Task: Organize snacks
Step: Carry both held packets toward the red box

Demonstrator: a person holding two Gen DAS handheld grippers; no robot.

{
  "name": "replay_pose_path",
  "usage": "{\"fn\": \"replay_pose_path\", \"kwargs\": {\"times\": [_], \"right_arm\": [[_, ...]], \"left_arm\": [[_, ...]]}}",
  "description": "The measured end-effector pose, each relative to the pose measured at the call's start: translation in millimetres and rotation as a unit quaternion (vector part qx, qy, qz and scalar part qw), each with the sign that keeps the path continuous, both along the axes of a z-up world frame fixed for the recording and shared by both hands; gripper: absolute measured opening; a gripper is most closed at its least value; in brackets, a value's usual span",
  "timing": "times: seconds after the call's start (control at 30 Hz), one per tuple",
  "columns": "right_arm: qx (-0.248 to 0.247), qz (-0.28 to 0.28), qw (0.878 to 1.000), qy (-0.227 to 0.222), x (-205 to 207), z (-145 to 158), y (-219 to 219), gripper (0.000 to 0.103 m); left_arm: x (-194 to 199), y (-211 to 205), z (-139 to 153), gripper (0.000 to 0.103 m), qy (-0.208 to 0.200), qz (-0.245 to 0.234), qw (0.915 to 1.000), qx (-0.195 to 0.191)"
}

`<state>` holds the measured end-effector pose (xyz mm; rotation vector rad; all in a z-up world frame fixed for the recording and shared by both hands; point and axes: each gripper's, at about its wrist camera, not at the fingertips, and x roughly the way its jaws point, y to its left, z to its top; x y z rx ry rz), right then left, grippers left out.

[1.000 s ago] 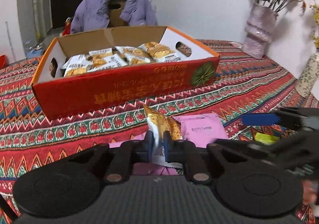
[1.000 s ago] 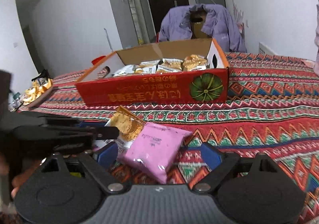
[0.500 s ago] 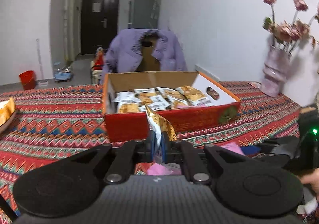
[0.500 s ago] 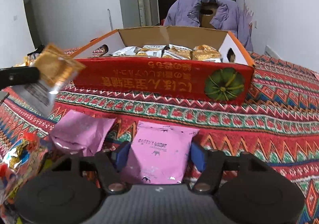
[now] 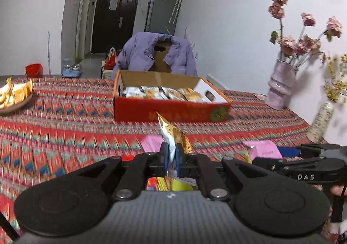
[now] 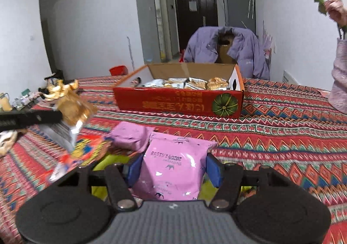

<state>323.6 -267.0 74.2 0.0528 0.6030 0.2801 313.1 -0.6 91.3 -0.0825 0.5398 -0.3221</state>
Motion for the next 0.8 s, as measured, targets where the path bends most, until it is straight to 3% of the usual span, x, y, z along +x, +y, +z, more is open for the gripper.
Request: {"fn": "replay_pose_path", "kwargs": {"times": [0.37,0.8], "right_arm": [[0.000,0.008,0.999,-0.034,-85,15,-6,0.061],[0.011,0.008,0.998,-0.062,-119,23,-14,0.061]], "left_arm": [[-88,-2,7,0.007,-0.020,0.014,0.9997,-0.004],[-119,-4,15,0.007,-0.035,0.029,0.9989,-0.007]]}}
